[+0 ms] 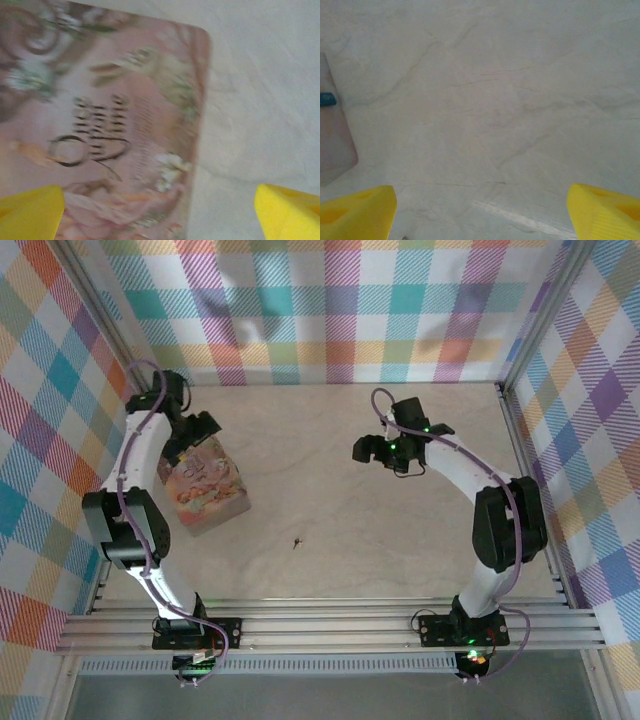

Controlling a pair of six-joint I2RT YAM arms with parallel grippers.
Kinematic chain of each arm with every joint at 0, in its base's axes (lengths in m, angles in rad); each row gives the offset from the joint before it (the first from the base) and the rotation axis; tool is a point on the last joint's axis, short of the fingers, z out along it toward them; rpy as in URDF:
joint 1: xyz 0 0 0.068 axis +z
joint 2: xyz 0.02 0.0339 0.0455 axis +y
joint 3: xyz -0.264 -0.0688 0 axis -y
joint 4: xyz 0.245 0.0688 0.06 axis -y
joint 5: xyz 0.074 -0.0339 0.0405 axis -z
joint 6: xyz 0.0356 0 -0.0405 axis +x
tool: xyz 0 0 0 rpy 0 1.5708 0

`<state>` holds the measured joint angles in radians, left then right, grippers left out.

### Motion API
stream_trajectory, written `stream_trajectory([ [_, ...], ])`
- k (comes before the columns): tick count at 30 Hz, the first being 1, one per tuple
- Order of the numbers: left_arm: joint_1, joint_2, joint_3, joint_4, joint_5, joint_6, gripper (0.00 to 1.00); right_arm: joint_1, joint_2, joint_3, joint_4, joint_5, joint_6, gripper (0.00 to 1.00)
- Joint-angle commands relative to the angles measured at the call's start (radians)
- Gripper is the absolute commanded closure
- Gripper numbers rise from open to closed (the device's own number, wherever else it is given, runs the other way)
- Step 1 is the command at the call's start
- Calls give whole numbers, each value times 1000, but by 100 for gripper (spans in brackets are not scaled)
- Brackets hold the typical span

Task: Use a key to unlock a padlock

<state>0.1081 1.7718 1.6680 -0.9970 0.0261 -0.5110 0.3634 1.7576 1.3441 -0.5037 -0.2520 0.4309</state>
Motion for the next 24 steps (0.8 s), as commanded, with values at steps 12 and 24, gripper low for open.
stream_trajectory([
  [12, 176, 191, 33, 34, 114, 89, 1, 90, 67, 90, -78, -75, 15, 19],
  [24, 70, 473, 387, 18, 344, 135, 2, 86, -124, -99, -110, 47, 9, 17],
])
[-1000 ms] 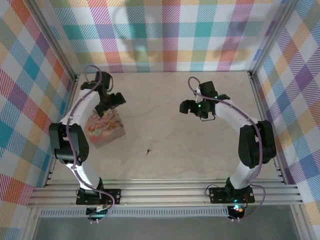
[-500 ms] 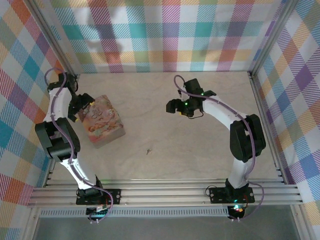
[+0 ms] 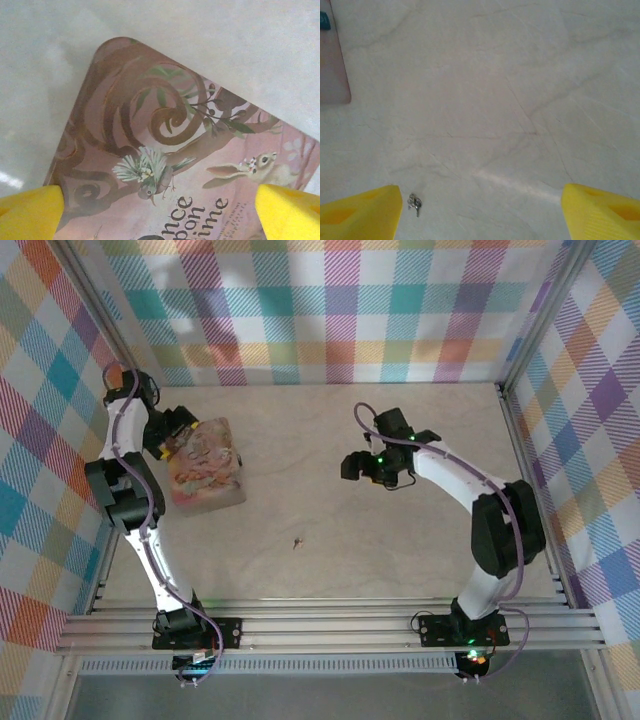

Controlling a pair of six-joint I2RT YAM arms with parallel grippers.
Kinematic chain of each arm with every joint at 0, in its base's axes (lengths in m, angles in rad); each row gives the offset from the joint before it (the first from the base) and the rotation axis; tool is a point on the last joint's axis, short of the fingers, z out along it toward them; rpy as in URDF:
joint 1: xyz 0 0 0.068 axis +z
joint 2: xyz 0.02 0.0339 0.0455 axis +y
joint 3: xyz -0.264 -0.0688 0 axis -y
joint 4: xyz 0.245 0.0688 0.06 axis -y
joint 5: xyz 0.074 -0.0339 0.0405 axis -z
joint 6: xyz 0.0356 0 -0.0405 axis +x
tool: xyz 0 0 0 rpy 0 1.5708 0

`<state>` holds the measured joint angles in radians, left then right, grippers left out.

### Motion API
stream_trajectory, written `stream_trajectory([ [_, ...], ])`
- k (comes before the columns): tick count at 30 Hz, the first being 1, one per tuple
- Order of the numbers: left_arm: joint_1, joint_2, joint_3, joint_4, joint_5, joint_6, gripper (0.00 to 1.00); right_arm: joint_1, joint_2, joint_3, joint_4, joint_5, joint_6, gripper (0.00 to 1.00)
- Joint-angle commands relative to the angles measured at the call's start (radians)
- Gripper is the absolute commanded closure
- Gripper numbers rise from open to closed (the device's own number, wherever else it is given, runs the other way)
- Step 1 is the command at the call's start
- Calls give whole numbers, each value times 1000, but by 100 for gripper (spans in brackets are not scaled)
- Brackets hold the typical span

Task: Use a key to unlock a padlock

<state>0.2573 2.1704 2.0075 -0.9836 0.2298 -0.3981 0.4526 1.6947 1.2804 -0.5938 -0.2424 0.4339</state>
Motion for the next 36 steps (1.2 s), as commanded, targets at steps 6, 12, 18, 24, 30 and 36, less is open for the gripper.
stream_trajectory([
  [6, -276, 244, 294, -35, 193, 57, 3, -3, -154, -117, -28, 73, 36, 16],
  [12, -472, 355, 480, -53, 217, 71, 4, -8, -230, -157, -50, 105, 43, 16],
  [18, -597, 333, 549, -65, 183, 68, 3, -34, -242, -132, -78, 93, 45, 16],
  [24, -553, 181, 546, -72, 153, 36, 1, -90, -158, -2, -130, 54, 1, 15],
  [30, -460, -35, 305, -89, 161, -14, 1, -149, 23, 202, -205, -10, -89, 15],
  [36, -443, -328, -229, 57, 199, -69, 5, -172, 208, 399, -266, -51, -162, 14],
])
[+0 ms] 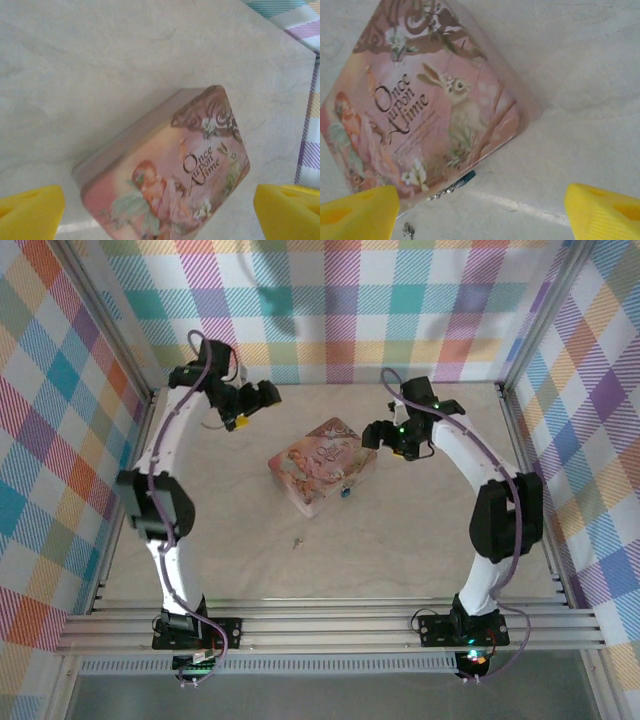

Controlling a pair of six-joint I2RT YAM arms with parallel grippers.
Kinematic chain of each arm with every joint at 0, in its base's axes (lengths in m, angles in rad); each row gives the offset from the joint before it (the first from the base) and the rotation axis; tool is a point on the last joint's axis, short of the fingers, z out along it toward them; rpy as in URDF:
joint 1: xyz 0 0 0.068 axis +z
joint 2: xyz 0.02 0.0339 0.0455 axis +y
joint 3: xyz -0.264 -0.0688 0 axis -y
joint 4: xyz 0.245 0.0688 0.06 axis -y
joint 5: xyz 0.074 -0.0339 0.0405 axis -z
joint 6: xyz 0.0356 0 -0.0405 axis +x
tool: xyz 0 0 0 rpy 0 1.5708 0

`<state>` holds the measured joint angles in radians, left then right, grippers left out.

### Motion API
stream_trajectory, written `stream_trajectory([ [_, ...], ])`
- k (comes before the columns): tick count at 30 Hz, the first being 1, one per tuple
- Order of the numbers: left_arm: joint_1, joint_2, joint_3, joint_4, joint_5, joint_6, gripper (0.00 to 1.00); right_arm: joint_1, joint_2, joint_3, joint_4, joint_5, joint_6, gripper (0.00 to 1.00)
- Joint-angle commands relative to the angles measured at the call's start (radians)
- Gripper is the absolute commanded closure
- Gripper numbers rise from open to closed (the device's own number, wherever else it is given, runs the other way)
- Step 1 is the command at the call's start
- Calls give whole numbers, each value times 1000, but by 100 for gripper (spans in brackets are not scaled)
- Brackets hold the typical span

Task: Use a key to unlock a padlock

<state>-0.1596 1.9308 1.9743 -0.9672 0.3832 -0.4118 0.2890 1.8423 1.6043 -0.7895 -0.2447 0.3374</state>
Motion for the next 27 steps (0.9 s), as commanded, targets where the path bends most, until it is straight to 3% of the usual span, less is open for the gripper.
stream_trajectory([
  [1, -27, -129, -281, 84, 62, -87, 6, -13, 85, 100, -75, -57, -69, 14],
  [6, -48, -331, -680, 361, 125, -275, 10, -24, 204, 229, -95, -82, -87, 15],
  [10, -101, -358, -794, 472, 168, -337, 13, -24, 264, 275, -90, -135, -81, 17],
  [15, -181, -301, -815, 534, 171, -379, 16, -22, 294, 259, -55, -199, -51, 22],
  [19, -208, -234, -810, 610, 171, -432, 20, -21, 292, 225, -40, -243, -42, 34],
  [22, -222, -152, -751, 616, 186, -425, 24, -19, 276, 172, -42, -251, -43, 41],
  [27, -235, 10, -568, 504, 196, -362, 31, -19, 200, 23, -12, -229, -37, 42],
])
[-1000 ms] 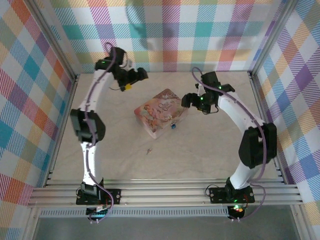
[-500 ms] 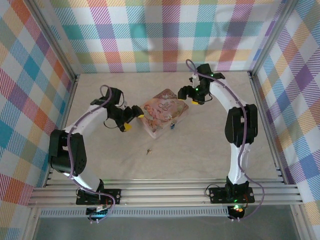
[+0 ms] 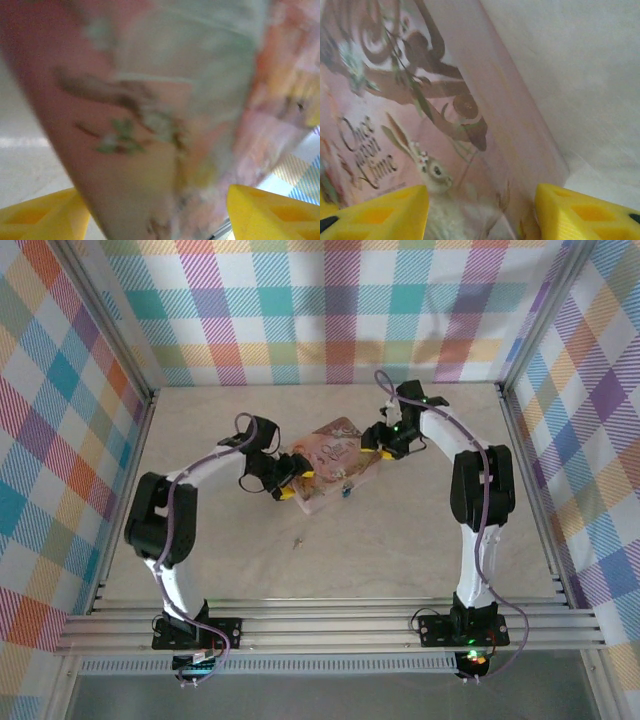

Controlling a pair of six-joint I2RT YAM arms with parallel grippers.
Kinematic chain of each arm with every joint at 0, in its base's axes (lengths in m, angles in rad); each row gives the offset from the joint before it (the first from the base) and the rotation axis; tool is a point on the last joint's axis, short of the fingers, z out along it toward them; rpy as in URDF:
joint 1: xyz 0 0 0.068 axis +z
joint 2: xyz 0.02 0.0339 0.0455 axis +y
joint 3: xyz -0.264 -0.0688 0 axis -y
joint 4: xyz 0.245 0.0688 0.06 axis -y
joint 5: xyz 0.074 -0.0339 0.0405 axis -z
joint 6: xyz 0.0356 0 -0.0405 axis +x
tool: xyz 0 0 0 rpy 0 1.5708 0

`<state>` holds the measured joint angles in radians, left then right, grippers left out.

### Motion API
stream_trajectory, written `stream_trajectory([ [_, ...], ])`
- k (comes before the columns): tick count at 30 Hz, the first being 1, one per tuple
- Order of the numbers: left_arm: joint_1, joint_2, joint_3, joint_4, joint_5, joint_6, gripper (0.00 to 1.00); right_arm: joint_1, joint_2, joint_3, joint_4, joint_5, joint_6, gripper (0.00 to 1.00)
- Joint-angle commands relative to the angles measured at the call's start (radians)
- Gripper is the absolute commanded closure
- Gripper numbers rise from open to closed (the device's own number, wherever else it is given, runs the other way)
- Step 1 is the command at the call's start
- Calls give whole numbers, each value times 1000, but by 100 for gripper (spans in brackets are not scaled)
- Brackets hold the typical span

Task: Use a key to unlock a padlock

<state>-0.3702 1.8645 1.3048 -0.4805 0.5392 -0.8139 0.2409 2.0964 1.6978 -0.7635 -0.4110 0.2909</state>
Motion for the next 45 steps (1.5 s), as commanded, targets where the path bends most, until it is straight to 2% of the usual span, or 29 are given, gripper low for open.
stream_trajectory([
  [1, -28, 114, 151, -12, 38, 53, 33, 29, -74, -103, -28, -50, 11, 41],
  [5, -39, 248, 340, -78, 38, 77, 35, 26, -113, -159, -22, -20, 22, 38],
  [11, -51, 434, 653, -185, 28, 107, 35, 26, -85, -91, -69, -18, 27, 38],
  [16, -59, 495, 782, -245, 23, 125, 31, 26, -79, -40, -94, 3, 30, 38],
  [23, -59, 504, 895, -349, -29, 191, 21, 24, -91, 56, -182, 87, 33, 22],
  [27, -54, 484, 973, -426, -57, 257, 11, 24, -128, 101, -232, 143, 53, 17],
  [29, -50, 465, 1008, -467, -87, 298, 0, 24, -161, 74, -215, 141, 79, 16],
  [30, -47, 452, 1020, -492, -105, 317, 0, 24, -180, 55, -204, 142, 91, 16],
  [34, -30, 396, 1036, -586, -202, 385, 0, 26, -260, -16, -172, 152, 128, 16],
  [38, -40, 318, 987, -681, -358, 500, 0, 42, -358, -131, -133, 179, 166, 17],
  [42, -48, 147, 723, -613, -456, 550, 0, 89, -451, -296, -54, 192, 227, 18],
  [45, -48, 34, 534, -540, -456, 553, 0, 131, -484, -389, -3, 200, 287, 19],
])
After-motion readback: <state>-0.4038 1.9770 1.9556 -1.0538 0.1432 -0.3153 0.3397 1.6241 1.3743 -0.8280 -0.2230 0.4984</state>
